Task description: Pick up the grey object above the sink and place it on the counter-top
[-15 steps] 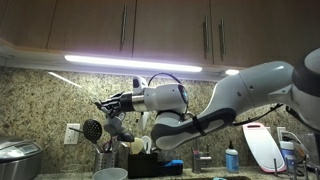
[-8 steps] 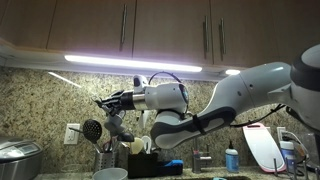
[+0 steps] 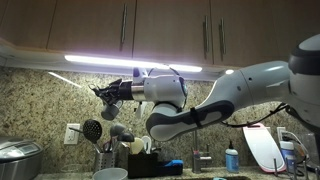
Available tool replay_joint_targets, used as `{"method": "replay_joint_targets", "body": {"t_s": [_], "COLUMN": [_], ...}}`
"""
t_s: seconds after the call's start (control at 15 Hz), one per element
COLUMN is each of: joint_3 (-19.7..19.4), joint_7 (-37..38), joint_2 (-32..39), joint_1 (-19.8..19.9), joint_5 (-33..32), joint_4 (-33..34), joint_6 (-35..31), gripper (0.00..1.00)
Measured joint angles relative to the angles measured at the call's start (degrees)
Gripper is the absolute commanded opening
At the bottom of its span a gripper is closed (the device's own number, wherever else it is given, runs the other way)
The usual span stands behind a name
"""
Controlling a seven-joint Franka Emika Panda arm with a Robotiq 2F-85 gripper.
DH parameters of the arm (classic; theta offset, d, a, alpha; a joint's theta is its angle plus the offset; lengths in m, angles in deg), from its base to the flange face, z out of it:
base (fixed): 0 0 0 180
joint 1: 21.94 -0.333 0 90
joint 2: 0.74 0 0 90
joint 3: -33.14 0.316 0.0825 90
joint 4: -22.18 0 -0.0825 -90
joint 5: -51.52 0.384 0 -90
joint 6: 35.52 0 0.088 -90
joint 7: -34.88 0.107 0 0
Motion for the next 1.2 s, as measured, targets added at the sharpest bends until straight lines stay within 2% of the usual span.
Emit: {"method": "replay_joint_targets", "body": {"t_s": [0.33,0.4,1.2], "joint_3": [0.05,0.05,-0.94], "joint_7": [0.16,0.16,0.00], "joint_2": [0.09,0.09,0.14], "joint_1": [0.01,0.04,-1.54], "joint_5": [-0.17,-0.17,-0.42], "joint_4": [-0.23,-0.23,-3.31], "joint_6": [0.00,0.00,0.02], "gripper": [0.19,0.05,0.05]}}
